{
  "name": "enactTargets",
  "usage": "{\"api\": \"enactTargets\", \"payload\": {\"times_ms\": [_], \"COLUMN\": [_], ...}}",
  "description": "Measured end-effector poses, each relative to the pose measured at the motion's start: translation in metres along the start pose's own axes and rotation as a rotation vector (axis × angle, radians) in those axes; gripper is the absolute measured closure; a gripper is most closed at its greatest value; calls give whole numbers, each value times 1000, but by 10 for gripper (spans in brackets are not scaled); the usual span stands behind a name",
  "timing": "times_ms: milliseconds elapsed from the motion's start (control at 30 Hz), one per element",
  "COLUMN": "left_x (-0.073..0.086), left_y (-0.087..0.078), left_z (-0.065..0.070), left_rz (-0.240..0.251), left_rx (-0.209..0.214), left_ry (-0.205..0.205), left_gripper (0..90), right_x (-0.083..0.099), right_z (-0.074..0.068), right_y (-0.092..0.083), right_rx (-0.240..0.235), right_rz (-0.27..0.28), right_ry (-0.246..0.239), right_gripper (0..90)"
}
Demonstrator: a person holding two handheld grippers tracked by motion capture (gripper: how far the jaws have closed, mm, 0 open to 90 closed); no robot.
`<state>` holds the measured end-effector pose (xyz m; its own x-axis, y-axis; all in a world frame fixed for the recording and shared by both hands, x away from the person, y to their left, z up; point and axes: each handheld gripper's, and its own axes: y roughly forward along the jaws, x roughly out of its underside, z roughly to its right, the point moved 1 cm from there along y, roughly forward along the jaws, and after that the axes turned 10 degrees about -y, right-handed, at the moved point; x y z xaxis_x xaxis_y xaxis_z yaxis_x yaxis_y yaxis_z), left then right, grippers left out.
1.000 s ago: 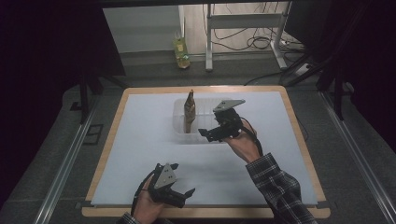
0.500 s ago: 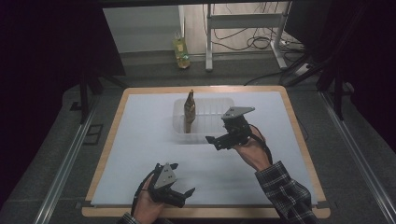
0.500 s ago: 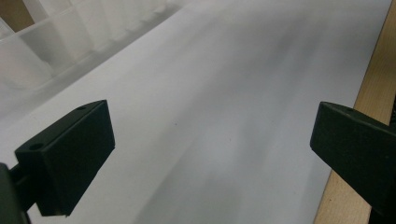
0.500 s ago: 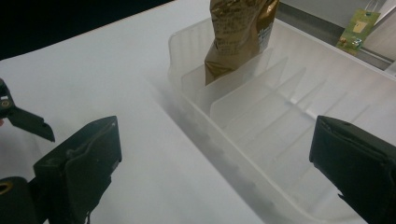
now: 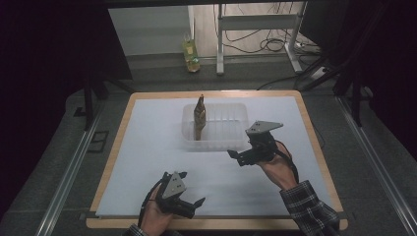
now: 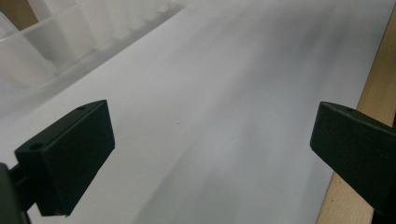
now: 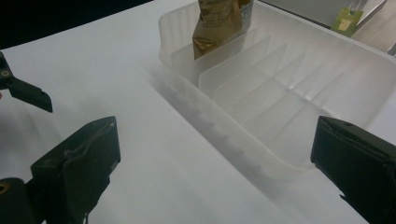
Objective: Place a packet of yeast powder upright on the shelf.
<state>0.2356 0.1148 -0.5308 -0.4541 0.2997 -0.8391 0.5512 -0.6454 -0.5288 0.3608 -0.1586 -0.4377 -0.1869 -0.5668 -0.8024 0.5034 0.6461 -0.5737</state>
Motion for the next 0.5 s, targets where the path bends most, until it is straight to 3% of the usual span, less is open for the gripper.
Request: {"api": "enactTargets", "payload": {"times_ms": [500], "left_x": [0], "left_y": [0], "left_z": [-1], "left_rz": [-5], "left_rx": [-4], "left_ry": [-3], "left_gripper": [0], "right_x": [38], "right_z": [0], "right_y": [-24], "right_rx": [25], "right_rz": [-14], "right_ry": [-14], "right_gripper": [9]}}
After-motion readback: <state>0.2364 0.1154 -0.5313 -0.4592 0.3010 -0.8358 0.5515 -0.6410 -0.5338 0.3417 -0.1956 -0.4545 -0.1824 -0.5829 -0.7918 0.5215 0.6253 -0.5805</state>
